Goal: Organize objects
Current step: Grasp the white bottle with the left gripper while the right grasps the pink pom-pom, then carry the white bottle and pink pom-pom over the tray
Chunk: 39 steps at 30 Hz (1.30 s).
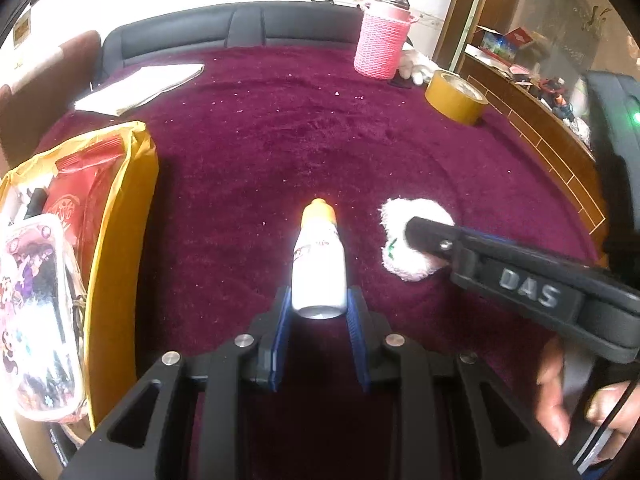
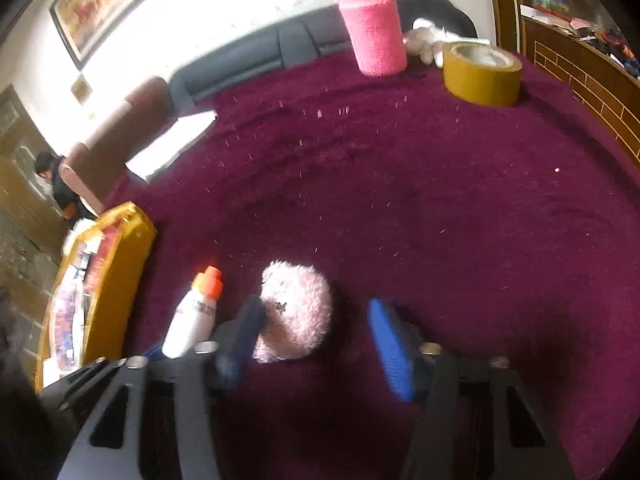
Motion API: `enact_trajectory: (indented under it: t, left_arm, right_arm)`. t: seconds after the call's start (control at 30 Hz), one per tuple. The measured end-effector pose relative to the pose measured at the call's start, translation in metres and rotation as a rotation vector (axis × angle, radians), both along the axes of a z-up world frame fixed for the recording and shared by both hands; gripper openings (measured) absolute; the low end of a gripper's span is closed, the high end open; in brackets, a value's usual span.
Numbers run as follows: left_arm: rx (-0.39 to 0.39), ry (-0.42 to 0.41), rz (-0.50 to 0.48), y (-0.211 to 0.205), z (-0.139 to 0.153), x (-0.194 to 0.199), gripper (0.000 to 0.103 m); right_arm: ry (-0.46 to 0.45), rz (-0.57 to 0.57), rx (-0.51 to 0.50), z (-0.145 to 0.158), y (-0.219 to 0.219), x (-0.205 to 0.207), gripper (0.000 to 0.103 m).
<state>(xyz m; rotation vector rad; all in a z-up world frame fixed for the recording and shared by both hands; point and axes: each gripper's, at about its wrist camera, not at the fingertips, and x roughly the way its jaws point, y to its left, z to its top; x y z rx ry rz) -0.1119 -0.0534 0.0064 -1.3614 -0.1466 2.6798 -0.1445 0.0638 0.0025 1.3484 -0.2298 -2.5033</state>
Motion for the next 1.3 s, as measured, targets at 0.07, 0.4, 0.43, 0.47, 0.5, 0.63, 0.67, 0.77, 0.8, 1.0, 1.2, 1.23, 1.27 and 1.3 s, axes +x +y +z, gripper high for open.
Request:
enact_trajectory:
  t: [0.07,0.4,0.43,0.47,0.5,0.63,0.67,0.77,0.8,1.0,1.2,1.23,1.27,1.3]
  left_arm:
    - [-0.005,0.003,-0.003,0.001,0.000,0.000,0.026]
    - [0.008,0.040,-0.001,0.000,0.003,0.003,0.026]
    - [0.004,0.050,-0.002,0.001,0.005,0.004,0.026]
    - [-0.005,0.058,-0.001,0.002,0.006,0.005,0.026]
    - [-0.014,0.069,0.001,0.003,0.007,0.007,0.026]
    - [-0.039,0.082,0.008,0.006,0.009,0.008,0.026]
    - [-0.043,0.083,0.009,0.007,0.009,0.009,0.026]
    - [-0.068,0.106,0.020,0.009,0.014,0.014,0.026]
    - [-0.075,0.112,0.021,0.010,0.015,0.015,0.026]
    - [-0.094,0.129,0.045,0.009,0.022,0.024,0.026]
    - [-0.105,0.154,0.059,0.009,0.035,0.038,0.026]
    - [-0.107,0.159,0.060,0.009,0.038,0.042,0.026]
    - [-0.109,0.163,0.061,0.008,0.040,0.044,0.026]
    - [-0.110,0.168,0.063,0.008,0.043,0.047,0.026]
  right_arm:
    - [-0.005,0.010,-0.042,-0.001,-0.007,-0.001,0.028]
    - [0.185,0.052,0.141,0.018,-0.026,0.029,0.016]
    - [0.216,0.040,0.174,0.020,-0.026,0.032,0.016]
    - [0.237,0.032,0.197,0.023,-0.026,0.033,0.016]
    - [0.251,0.030,0.213,0.024,-0.026,0.034,0.016]
    - [0.280,0.013,0.241,0.029,-0.021,0.036,0.016]
    - [0.285,0.010,0.241,0.030,-0.020,0.036,0.016]
    - [0.314,0.007,0.258,0.035,-0.021,0.039,0.016]
    - [0.323,0.005,0.264,0.037,-0.022,0.040,0.016]
    - [0.362,0.002,0.272,0.045,-0.023,0.045,0.017]
    - [0.392,0.002,0.272,0.052,-0.025,0.051,0.017]
    - [0.396,0.003,0.272,0.052,-0.025,0.052,0.017]
    - [0.402,0.003,0.274,0.053,-0.025,0.054,0.017]
    - [0.408,0.004,0.276,0.054,-0.026,0.055,0.017]
